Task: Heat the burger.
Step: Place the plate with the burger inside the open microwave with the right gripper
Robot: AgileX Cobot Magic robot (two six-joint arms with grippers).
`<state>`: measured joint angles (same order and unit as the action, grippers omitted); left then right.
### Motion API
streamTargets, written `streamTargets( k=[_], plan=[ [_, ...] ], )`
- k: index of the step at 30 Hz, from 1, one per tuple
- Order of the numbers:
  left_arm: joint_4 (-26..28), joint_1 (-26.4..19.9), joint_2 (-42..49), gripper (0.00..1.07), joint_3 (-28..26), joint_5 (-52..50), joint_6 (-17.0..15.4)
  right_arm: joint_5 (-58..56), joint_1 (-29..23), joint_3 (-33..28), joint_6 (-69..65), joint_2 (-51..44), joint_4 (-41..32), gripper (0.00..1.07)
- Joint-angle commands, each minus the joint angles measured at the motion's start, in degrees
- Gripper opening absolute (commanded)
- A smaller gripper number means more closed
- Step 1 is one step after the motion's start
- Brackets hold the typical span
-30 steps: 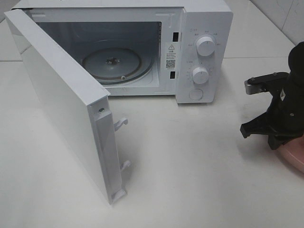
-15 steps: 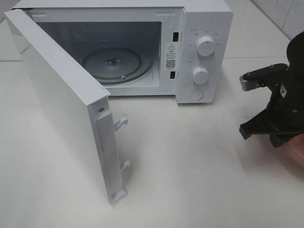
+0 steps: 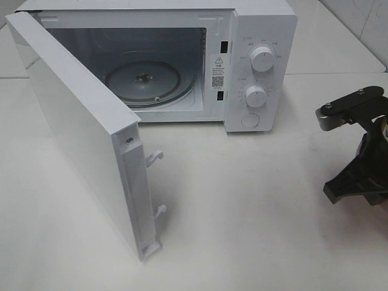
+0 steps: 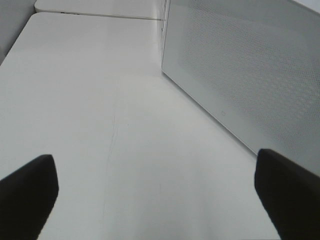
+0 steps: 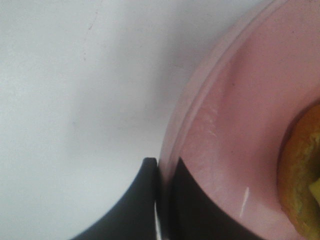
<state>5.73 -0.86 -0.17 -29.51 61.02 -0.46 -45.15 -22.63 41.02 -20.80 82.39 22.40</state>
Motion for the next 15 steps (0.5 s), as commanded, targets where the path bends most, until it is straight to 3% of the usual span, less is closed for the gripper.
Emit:
streamTargets(
  k=[1, 15],
  plan=[
    [0.29, -0.06, 0.29, 1.00, 0.00, 0.11, -0.40, -1.89, -1.20, -1.26, 0.40, -2.35, 2.75, 0.00],
    [0.29, -0.06, 0.29, 1.00, 0.00, 0.11, -0.40, -5.96, -11.06, -5.44, 0.29, -11.97, 5.10, 0.00]
  ],
)
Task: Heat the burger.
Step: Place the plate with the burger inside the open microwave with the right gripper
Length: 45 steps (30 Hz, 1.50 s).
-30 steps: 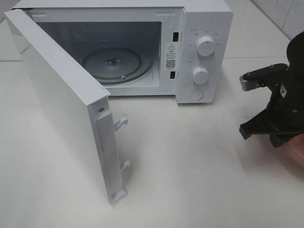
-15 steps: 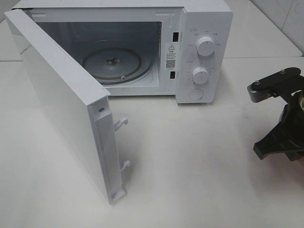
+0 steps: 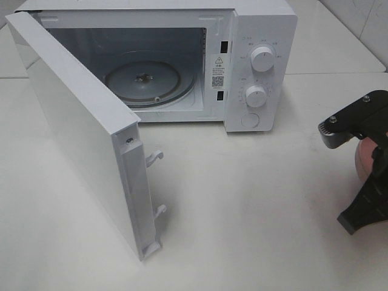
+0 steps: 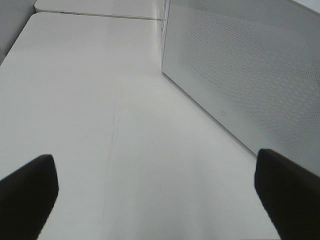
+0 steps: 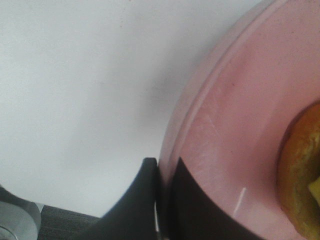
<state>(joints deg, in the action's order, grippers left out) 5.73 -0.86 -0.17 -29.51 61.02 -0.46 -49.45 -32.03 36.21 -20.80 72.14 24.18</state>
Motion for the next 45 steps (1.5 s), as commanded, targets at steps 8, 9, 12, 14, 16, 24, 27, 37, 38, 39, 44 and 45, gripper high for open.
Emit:
streamTargets(
  k=[8, 9, 12, 14, 16, 24, 27, 37, 38, 39, 44, 45],
  plan=[
    [0.29, -0.06, 0.29, 1.00, 0.00, 0.11, -0.40, -3.67, -7.22, -2.52, 0.34, -5.33, 4.30, 0.00],
    [0.29, -0.06, 0.29, 1.00, 0.00, 0.11, -0.40, -3.67, -7.22, -2.52, 0.34, -5.33, 4.30, 0.00],
    [0.29, -0.06, 0.29, 1.00, 0.00, 0.11, -0.40, -4.30, -9.22, -3.09, 0.34, -6.13, 5.04, 0.00],
    [0.29, -0.06, 0.29, 1.00, 0.00, 0.11, -0.40, -4.87, -10.66, -3.09, 0.69, -6.70, 5.10, 0.00],
    [0.29, -0.06, 0.29, 1.00, 0.00, 0.11, -0.40, -6.47, -13.69, -3.09, 2.01, -7.16, 5.50, 0.00],
    [0.29, -0.06, 0.29, 1.00, 0.00, 0.11, -0.40, -7.51, -18.28, -3.09, 3.90, -7.16, 6.47, 0.00],
    [0.29, -0.06, 0.29, 1.00, 0.00, 0.11, -0.40, -7.51, -20.57, -3.09, 5.50, -7.16, 6.53, 0.00],
    [0.29, -0.06, 0.29, 1.00, 0.00, 0.11, -0.40, -7.05, -23.55, -3.09, 11.97, -7.16, 6.88, 0.00],
    [0.29, -0.06, 0.29, 1.00, 0.00, 0.11, -0.40, -6.70, -23.55, -3.09, 14.27, -7.16, 6.82, 0.00],
    [0.29, -0.06, 0.29, 1.00, 0.00, 0.11, -0.40, -6.59, -23.55, -3.09, 16.44, -7.16, 6.82, 0.00],
    [0.29, -0.06, 0.29, 1.00, 0.00, 0.11, -0.40, -5.16, -23.55, -3.09, 22.29, -7.16, 6.82, 0.00],
    [0.29, -0.06, 0.29, 1.00, 0.00, 0.11, -0.40, -5.16, -23.55, -3.09, 22.29, -7.16, 6.82, 0.00]
  ],
)
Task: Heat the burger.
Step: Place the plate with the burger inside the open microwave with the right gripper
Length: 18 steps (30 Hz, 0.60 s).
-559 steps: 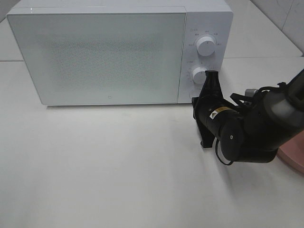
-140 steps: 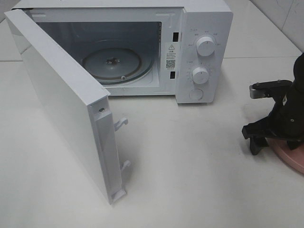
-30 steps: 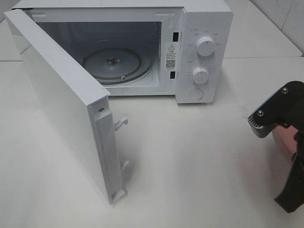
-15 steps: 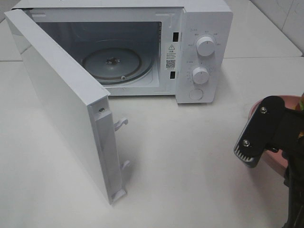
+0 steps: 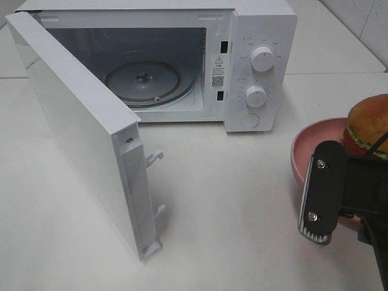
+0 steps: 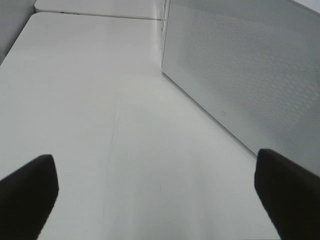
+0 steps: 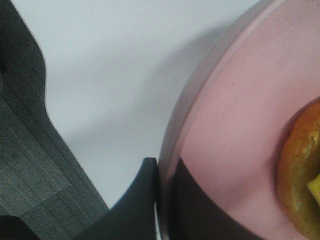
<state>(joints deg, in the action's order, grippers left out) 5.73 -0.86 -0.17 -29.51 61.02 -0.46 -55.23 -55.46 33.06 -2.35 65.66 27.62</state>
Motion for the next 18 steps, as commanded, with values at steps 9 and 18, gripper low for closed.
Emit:
streamTargets(
  k=[9, 18],
  plan=[
    [0.29, -0.06, 0.29, 1.00, 0.00, 0.11, -0.40, 5.10, -0.11, 0.06, 14.32, -0.69, 3.38, 0.00],
    [0.29, -0.06, 0.29, 1.00, 0.00, 0.11, -0.40, 9.00, -0.11, 0.06, 22.12, -0.69, 3.38, 0.00]
  ],
)
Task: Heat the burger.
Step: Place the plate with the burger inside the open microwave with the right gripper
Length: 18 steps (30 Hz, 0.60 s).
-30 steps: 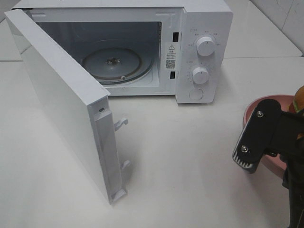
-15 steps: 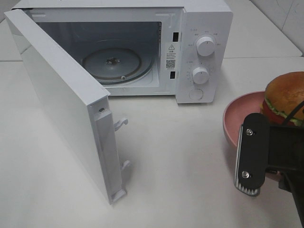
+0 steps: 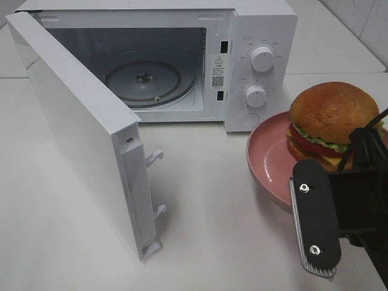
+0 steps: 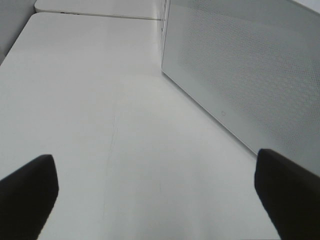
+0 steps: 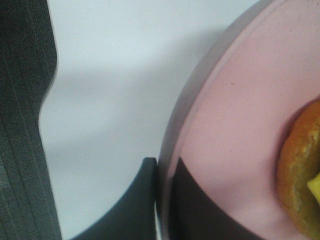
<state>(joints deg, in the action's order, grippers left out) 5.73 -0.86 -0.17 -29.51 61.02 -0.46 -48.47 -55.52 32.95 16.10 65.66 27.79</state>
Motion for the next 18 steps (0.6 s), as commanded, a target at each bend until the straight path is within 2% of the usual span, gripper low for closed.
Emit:
streamTargets(
  k=[1, 15, 18],
  plan=[
    [0.29, -0.06, 0.29, 1.00, 0.00, 0.11, -0.40, 3.09, 0.00, 0.17, 5.50, -0.69, 3.21, 0.00],
    [0.29, -0.06, 0.29, 1.00, 0.00, 0.11, -0.40, 11.12, 0.34, 0.23, 18.79, -0.97, 1.38, 0.00],
    [0.29, -0.06, 0.29, 1.00, 0.00, 0.11, -0.40, 12.95, 3.09, 0.23, 22.35, -0.97, -0.29, 0.00]
  ],
)
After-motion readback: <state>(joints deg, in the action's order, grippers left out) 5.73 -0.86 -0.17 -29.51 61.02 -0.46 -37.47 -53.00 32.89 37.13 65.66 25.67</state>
